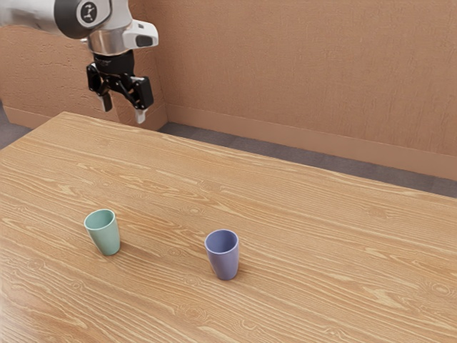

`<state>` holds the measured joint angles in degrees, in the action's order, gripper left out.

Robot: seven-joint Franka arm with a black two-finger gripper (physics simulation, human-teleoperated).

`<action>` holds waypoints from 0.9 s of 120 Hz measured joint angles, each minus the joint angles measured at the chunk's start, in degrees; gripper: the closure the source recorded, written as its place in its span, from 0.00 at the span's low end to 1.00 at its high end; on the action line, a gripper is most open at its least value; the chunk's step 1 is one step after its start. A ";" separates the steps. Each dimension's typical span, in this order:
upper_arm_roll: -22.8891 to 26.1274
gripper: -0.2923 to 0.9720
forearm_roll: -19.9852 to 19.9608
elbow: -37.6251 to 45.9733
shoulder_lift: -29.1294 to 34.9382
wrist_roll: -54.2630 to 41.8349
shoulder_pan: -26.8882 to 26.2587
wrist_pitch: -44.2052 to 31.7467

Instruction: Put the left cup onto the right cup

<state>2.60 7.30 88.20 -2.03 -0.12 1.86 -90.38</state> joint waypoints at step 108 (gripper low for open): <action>0.30 0.23 0.22 17.54 7.27 4.06 -0.03 -8.31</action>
<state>2.90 7.52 105.74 5.24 3.94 1.83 -98.69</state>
